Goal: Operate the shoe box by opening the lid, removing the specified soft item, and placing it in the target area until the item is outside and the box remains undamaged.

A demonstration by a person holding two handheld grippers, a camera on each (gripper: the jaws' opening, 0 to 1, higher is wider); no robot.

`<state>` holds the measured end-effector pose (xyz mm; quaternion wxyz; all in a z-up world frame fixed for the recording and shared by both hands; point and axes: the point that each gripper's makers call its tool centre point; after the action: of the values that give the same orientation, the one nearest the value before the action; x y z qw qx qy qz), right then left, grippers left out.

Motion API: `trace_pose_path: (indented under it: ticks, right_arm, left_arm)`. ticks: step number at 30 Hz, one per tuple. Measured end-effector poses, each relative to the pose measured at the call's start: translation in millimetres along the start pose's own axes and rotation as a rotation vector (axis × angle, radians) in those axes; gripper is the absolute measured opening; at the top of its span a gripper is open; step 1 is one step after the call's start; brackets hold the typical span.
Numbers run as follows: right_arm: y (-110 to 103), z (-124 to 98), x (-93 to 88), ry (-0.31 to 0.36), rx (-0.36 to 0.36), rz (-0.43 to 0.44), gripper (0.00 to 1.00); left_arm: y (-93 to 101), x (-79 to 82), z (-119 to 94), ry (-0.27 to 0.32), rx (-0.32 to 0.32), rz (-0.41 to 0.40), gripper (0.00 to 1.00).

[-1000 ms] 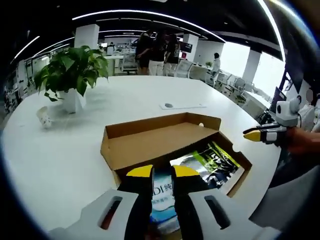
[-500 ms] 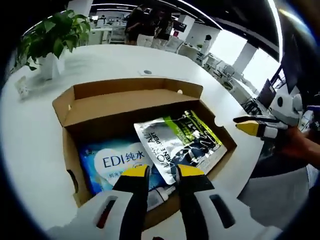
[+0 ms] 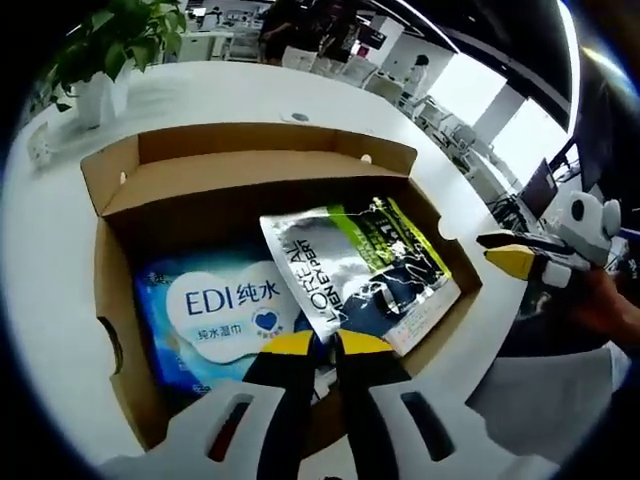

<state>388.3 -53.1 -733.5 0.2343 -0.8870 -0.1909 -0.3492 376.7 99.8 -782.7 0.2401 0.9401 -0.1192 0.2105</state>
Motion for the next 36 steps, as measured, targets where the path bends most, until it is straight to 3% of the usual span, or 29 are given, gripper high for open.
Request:
trace_pose_path:
  ticks: [23,36]
  right_arm:
    - [-24.4,23.9,4.0,-0.051,0.046,-0.039,0.21]
    - [-25.2,33.4,2.7,-0.095,0.034,-0.019,0.21]
  left_arm:
    - [-6.2,2.9,-5.8,0.032,-0.018,-0.035,0.0]
    - [-20.4,-1.0,-14.7,0.044,0.022,-0.038,0.0]
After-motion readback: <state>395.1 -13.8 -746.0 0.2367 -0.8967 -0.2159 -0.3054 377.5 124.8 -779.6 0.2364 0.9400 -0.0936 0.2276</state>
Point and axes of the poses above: the point that each gripper's makers call its tool centre point, and the gripper's own axes: z roughly forward along the fingers, y roughly to its right, x roughly out of its top, and after that the axes turned 7 degrees about -y, right-handed
